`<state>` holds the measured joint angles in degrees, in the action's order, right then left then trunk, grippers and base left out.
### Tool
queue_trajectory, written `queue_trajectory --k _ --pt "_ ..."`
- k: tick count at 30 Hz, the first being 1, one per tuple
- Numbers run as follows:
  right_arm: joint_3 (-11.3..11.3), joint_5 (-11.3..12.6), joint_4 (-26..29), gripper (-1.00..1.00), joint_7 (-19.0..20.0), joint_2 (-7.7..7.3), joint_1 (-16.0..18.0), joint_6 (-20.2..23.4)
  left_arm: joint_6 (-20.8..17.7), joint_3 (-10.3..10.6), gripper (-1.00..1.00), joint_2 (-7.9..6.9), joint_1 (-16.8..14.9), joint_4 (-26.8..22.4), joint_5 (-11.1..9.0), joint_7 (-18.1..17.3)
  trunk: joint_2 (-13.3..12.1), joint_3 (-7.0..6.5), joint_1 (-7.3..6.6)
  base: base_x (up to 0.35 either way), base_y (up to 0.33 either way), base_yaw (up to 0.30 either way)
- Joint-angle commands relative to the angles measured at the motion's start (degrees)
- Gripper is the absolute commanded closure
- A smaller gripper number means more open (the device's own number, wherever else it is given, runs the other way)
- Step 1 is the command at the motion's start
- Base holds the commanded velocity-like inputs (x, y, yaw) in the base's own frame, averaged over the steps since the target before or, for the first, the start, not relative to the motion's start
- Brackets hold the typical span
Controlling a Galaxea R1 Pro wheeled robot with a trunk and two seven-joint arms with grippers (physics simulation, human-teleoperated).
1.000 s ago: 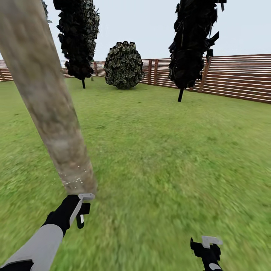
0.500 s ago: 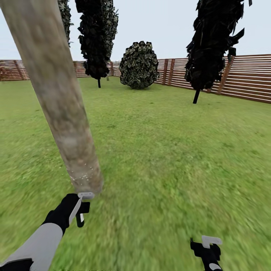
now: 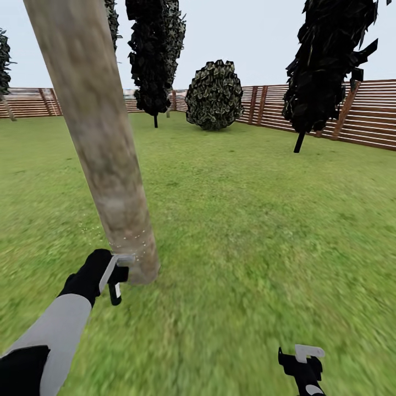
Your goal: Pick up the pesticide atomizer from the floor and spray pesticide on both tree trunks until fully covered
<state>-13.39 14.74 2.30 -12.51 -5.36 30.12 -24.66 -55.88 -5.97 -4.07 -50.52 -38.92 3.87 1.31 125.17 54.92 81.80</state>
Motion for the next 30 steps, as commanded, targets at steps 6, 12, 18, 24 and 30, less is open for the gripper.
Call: queue_trajectory --k 6,12,18,24,30 --pt "-0.5 0.4 0.1 -1.00 -0.2 -0.09 0.0 -0.1 -0.7 0.4 1.00 1.45 -1.3 -1.4 0.9 -0.2 0.0 0.05 -0.01 0.000 0.000 0.000" --pt "-0.5 0.5 0.1 -1.00 -0.2 -0.09 0.0 -0.1 -1.1 0.5 1.00 -1.48 -0.6 -3.8 0.8 -0.2 0.0 0.05 -0.01 0.028 -0.073 0.000" --pt "-0.5 0.4 0.1 -1.00 -0.2 -0.09 0.0 -0.1 -1.2 0.4 1.00 -1.38 -0.5 -5.4 0.9 -0.1 0.0 0.05 -0.01 0.056 -0.267 0.000" --pt "-0.5 0.4 0.0 -1.00 -0.2 -0.09 0.0 -0.1 -1.3 0.4 1.00 -1.38 -0.5 -5.5 0.9 -0.1 0.0 0.05 -0.01 0.002 -0.278 0.000" --pt "-0.5 0.4 0.1 -1.00 -0.2 -0.09 0.0 -0.1 -1.3 0.4 1.00 -1.38 -0.5 -5.4 0.9 -0.1 0.0 0.05 -0.01 0.000 -0.279 0.000"
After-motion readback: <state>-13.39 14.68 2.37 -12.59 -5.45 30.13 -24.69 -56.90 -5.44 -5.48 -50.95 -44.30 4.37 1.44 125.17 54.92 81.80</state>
